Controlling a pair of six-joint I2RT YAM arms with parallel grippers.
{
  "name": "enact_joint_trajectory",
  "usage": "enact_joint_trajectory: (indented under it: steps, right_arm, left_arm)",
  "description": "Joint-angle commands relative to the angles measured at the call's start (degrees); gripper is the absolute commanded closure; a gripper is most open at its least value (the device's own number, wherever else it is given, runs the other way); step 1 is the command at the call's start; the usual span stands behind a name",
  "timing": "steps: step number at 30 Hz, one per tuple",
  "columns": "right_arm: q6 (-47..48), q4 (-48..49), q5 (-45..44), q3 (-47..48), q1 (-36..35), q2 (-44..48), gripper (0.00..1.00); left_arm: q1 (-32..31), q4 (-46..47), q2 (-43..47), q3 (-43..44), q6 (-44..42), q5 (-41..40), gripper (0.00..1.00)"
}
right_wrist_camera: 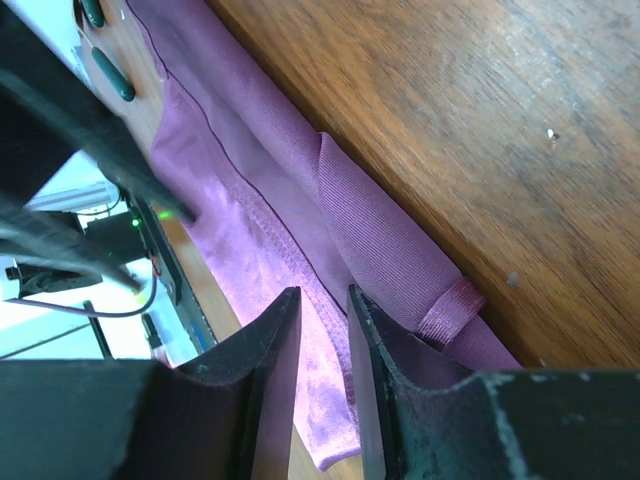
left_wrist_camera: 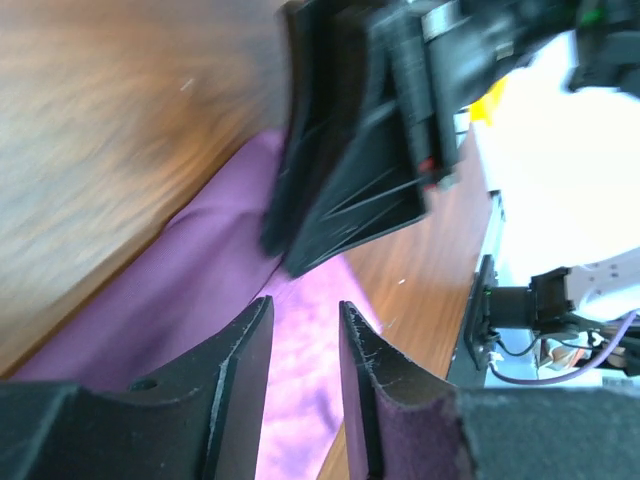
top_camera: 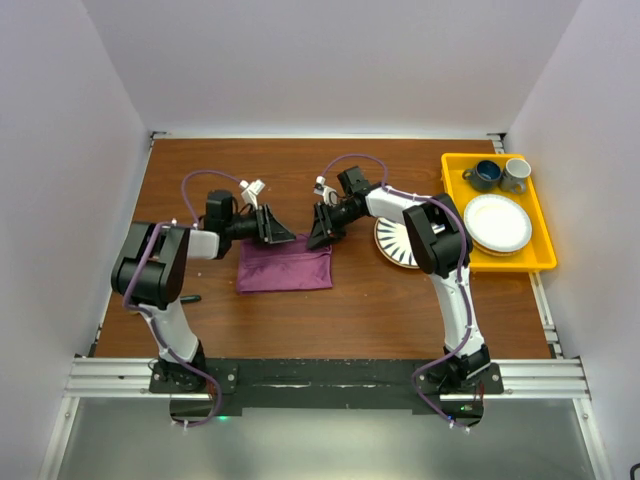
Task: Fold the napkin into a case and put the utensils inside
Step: Smooth out the 2/3-rectangle-folded napkin at the center of the board.
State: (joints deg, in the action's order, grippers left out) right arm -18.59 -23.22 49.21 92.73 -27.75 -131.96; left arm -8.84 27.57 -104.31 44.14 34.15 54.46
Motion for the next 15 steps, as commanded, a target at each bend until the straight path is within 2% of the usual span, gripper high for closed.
enact_joint_trajectory:
  steps: [1, 6, 11, 15]
  right_arm:
    - [3.0, -1.1, -7.7, -1.4, 0.3, -3.3, 0.73]
    - [3.9, -1.7, -9.0, -2.9, 0.6, -3.7, 0.84]
    - [3.6, -2.0, -10.4, -4.4, 1.1, -4.0, 1.0]
    - [3.8, -2.1, -11.4, -4.7, 1.2, -3.7, 1.0]
  left_arm:
    - [-0.8, 8.4, -2.8, 0.7, 6.4, 0.7, 0.66]
    - [3.4, 10.5, -10.3, -1.9, 7.7, -1.1, 0.7]
    - [10.1, 10.7, -14.3, -4.8, 7.5, 0.6, 0.72]
    - [13.0, 7.2, -12.2, -5.4, 5.5, 2.1, 0.71]
